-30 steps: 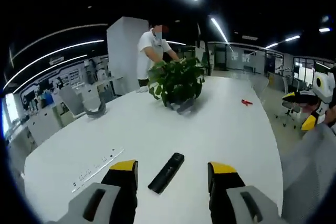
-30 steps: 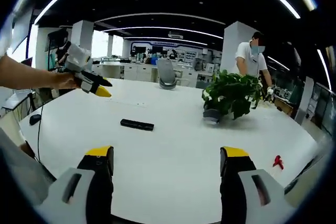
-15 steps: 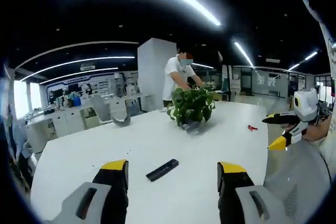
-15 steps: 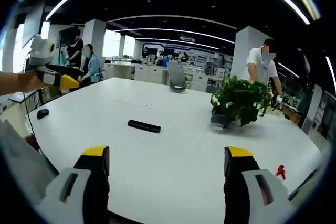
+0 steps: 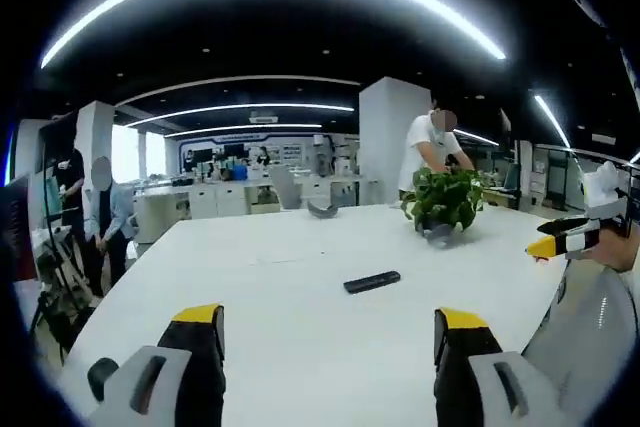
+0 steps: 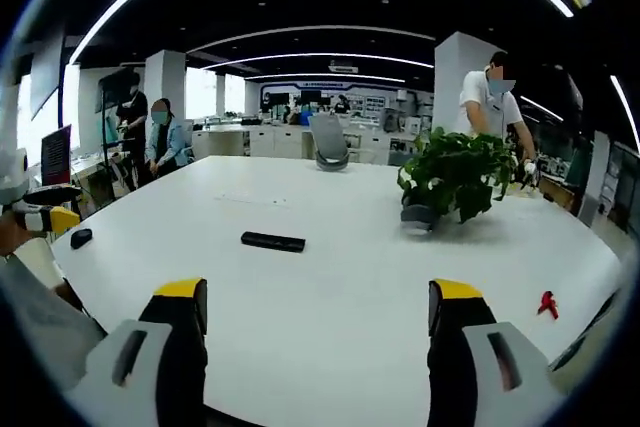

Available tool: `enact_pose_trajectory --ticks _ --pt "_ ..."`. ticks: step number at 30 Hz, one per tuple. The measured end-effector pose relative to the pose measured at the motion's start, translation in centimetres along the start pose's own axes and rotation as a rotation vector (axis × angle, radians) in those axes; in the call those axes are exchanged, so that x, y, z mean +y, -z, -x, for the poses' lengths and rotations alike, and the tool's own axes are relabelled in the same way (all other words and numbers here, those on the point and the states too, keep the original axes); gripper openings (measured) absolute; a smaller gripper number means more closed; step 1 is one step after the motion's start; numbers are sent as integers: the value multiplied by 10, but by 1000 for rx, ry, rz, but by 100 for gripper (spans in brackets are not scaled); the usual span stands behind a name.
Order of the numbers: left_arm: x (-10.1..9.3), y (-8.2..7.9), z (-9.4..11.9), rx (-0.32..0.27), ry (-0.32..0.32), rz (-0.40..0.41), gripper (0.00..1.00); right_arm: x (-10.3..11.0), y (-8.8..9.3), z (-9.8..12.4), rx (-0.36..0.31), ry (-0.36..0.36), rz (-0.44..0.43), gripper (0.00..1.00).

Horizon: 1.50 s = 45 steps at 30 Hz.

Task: Press the specified remote control buttons in sequence, fully releasing each button before pressing the next.

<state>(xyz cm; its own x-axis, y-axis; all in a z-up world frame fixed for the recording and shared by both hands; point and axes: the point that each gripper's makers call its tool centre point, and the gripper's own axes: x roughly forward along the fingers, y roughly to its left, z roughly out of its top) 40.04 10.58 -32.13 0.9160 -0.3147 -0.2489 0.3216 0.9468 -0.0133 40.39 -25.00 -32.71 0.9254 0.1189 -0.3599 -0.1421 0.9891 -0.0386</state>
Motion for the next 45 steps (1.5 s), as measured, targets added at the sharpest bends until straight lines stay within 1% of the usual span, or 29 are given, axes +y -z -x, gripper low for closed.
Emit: enact_pose_trajectory --ticks 2,3,6,7,9,10,11,12,14,15,16,18,21,23,25,28,30,32,35,37,40,42,43,45 --pt "2 11 2 42 -9 3 89 0 0 0 -2 -1 -5 95" --pt "3 13 3 57 -18 -2 89 0 0 1 0 1 -3 95" --pt "4 9 2 31 -29 -2 88 0 1 4 -8 7 11 95" --pt "5 8 0 32 -32 1 88 1 3 4 -9 8 12 95" --pt "6 13 0 48 -50 1 85 0 3 1 -3 5 10 94" --pt "15 20 3 78 -95 -47 83 1 3 0 4 -5 4 93" --pt "19 22 4 93 -114 -85 82 5 3 0 -3 -27 1 93" --pt "18 16 4 80 -130 -93 82 7 3 1 -9 -35 3 93" --pt "13 13 2 59 -109 -55 86 9 3 1 -6 -50 12 93" --pt "11 14 1 61 -101 -41 88 11 3 1 -5 -54 15 93" --pt "12 17 1 64 -100 -44 92 12 4 1 -5 -55 20 94" --pt "16 26 -1 75 -104 -71 95 10 6 1 5 -48 20 95" --pt "20 31 -1 62 -101 -69 100 9 9 0 21 -46 2 98" --pt "24 33 -1 62 -103 -54 100 9 9 0 17 -48 -4 100" --pt "22 31 0 57 -103 -31 100 10 8 0 13 -49 -2 100" --pt "17 23 1 44 -111 -30 100 17 8 -1 12 -81 4 100" --pt "19 22 2 49 -117 -38 100 18 5 0 -6 -78 14 100" --pt "20 23 3 50 -125 -45 100 20 3 1 -20 -87 0 100" --pt "21 23 4 47 -126 -28 100 24 5 0 -7 -100 13 100" --pt "19 20 4 35 -126 -16 100 26 3 1 -16 -106 17 100" --pt "16 24 2 50 -120 -34 100 33 2 1 -24 -131 17 100" --pt "13 31 2 101 -108 -60 100 37 7 0 7 -145 44 100" --pt "12 31 1 107 -105 -64 100 36 6 -1 -1 -135 49 100" --pt "9 28 1 90 -96 -72 100 31 2 1 -22 -120 26 100"
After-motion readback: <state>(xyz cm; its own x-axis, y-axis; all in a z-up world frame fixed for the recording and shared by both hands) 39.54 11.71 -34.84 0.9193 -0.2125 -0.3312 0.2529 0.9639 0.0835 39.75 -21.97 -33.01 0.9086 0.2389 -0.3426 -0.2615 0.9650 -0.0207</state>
